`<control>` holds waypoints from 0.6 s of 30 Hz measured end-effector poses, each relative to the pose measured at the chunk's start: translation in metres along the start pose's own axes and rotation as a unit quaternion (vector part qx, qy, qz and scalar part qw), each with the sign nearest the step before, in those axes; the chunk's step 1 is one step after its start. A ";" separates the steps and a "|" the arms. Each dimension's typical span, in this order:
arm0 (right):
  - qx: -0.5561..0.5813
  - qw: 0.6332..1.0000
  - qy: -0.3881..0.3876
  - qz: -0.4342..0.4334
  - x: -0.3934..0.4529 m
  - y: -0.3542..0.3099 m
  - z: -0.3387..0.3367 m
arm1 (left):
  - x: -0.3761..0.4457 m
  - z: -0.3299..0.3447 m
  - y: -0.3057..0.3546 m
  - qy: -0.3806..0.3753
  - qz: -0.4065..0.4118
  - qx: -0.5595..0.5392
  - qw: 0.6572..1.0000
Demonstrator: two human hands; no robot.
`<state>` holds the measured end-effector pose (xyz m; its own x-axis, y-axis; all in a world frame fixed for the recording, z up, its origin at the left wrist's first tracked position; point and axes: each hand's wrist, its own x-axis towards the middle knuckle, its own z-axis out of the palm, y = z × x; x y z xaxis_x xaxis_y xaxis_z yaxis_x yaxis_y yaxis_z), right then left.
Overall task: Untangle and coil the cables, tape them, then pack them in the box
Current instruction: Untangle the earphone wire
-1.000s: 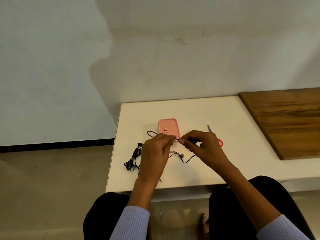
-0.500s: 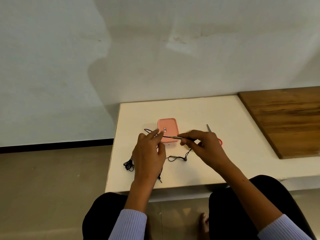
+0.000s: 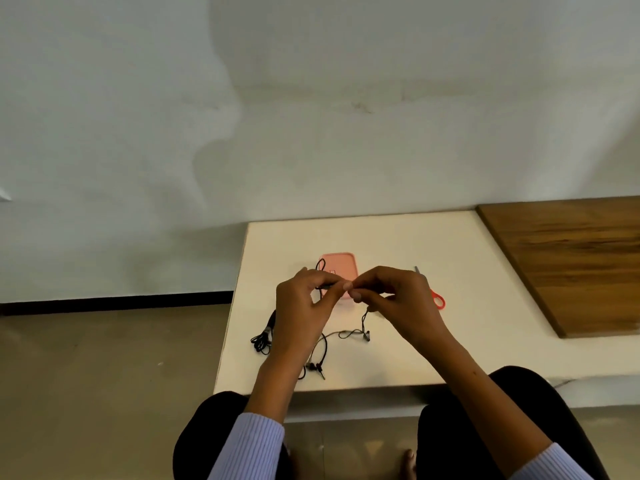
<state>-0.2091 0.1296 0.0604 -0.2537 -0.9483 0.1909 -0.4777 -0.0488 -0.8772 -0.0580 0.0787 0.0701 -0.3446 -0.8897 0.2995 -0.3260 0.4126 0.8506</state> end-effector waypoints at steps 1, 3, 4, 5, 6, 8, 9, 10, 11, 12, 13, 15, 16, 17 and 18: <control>0.005 1.000 0.002 0.000 0.000 -0.003 -0.003 | 0.003 -0.003 0.004 -0.011 0.006 0.007 1.000; 0.007 1.000 0.014 -0.003 0.001 -0.012 -0.010 | 0.012 -0.011 0.016 -0.042 0.023 0.021 0.999; 0.005 1.000 0.022 -0.005 0.003 -0.017 -0.014 | 0.018 -0.015 0.023 -0.058 0.033 0.029 0.997; 0.000 1.000 0.029 -0.009 0.005 -0.021 -0.019 | 0.023 -0.019 0.030 -0.071 0.041 0.037 0.996; -0.006 0.999 0.034 -0.013 0.008 -0.026 -0.024 | 0.028 -0.022 0.036 -0.080 0.047 0.046 0.995; -0.022 0.999 0.037 -0.032 0.013 -0.039 -0.036 | 0.037 -0.028 0.049 -0.083 0.058 0.069 0.992; -0.037 0.998 0.035 -0.043 0.016 -0.045 -0.042 | 0.041 -0.031 0.055 -0.082 0.065 0.082 0.991; -0.054 0.997 0.028 -0.053 0.019 -0.052 -0.047 | 0.045 -0.034 0.060 -0.080 0.074 0.095 0.989; -0.070 0.996 0.016 -0.061 0.022 -0.058 -0.053 | 0.048 -0.037 0.065 -0.078 0.084 0.106 0.988; -0.080 0.995 -0.001 -0.066 0.025 -0.063 -0.058 | 0.051 -0.039 0.070 -0.077 0.093 0.114 0.986; -0.083 0.994 -0.021 -0.068 0.028 -0.068 -0.062 | 0.053 -0.042 0.075 -0.076 0.101 0.118 0.985; -0.077 0.993 -0.046 -0.075 0.031 -0.074 -0.068 | 0.057 -0.047 0.084 -0.075 0.111 0.122 0.983; -0.071 0.993 -0.053 -0.080 0.032 -0.077 -0.069 | 0.059 -0.049 0.088 -0.076 0.114 0.125 0.983; -0.063 0.993 -0.061 -0.085 0.032 -0.079 -0.070 | 0.060 -0.050 0.091 -0.077 0.117 0.128 0.982; -0.057 0.992 -0.067 -0.090 0.031 -0.080 -0.069 | 0.060 -0.051 0.095 -0.079 0.119 0.133 0.981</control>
<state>-0.2368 0.1259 0.1673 -0.0447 -0.9611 0.2727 -0.5986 -0.1928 -0.7775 -0.0645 0.0540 0.1909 -0.5639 -0.7295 0.3871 -0.4313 0.6599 0.6152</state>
